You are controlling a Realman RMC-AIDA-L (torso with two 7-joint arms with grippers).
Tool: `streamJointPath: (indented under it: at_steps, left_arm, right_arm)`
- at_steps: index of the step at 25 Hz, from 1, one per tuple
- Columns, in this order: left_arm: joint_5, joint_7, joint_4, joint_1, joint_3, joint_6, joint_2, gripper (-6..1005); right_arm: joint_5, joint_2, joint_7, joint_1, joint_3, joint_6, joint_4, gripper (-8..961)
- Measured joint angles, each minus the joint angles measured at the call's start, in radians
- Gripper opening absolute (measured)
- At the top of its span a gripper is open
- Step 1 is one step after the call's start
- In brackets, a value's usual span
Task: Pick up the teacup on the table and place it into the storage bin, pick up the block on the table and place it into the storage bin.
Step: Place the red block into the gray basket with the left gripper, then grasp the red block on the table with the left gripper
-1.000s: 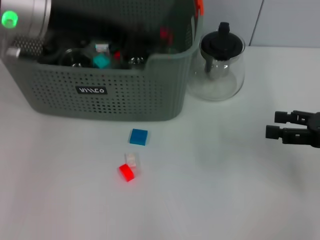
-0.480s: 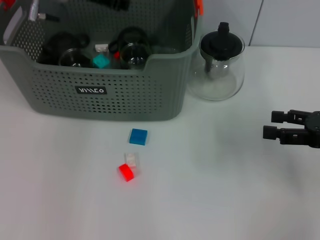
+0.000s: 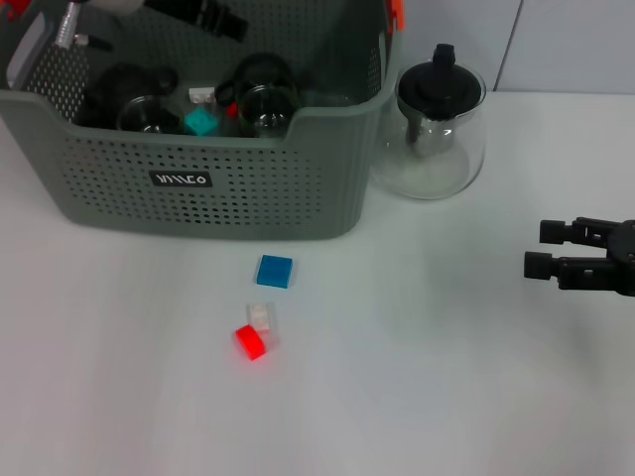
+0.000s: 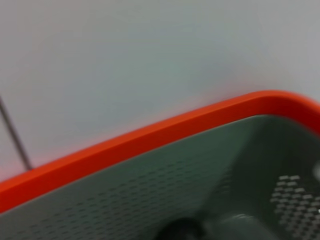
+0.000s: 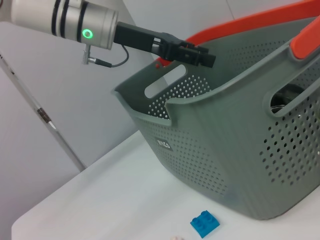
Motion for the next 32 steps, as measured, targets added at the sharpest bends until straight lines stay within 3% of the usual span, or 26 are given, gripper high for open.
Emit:
streamJointPath:
  at_steps: [4,9,12,16,21,26,32]
  left_arm:
    - [-0.214,0.096,0.135,0.071,-0.042,0.128,-0.015,668]
    - [-0.699,0.345,0.227,0.207,-0.134,0.417,-0.019,709]
    - [-0.827,0.496,0.19,0.248,-0.202,0.646,-0.022,716]
    - [-0.86,0.684,0.113,0.295,-0.244,0.847,-0.038,714]
    - [-0.811,0.855,0.083,0.394,-0.252,0.87,-0.077,712]
    - [-0.714,0.916,0.079,0.458,-0.333,0.859,-0.093,710]
    - [-0.673,0.974,0.068,0.494,-0.495,0.835,-0.092,707]
  right_arm:
    - [-0.001,-0.004,-0.004,0.001,0.0,-0.014,0.0,943]
    - [-0.001,-0.011,-0.022,0.003,0.001,-0.051,-0.002,944]
    - [-0.001,-0.016,-0.031,0.005,0.002,-0.081,-0.006,944]
    - [-0.011,-0.026,-0.048,0.01,0.001,-0.132,-0.016,944]
    - [-0.053,-0.03,-0.052,0.052,-0.002,-0.187,-0.029,944]
    - [-0.118,-0.008,-0.032,0.14,-0.06,-0.188,-0.05,944]
    - [-0.135,0.033,-0.001,0.253,-0.213,-0.136,-0.082,943]
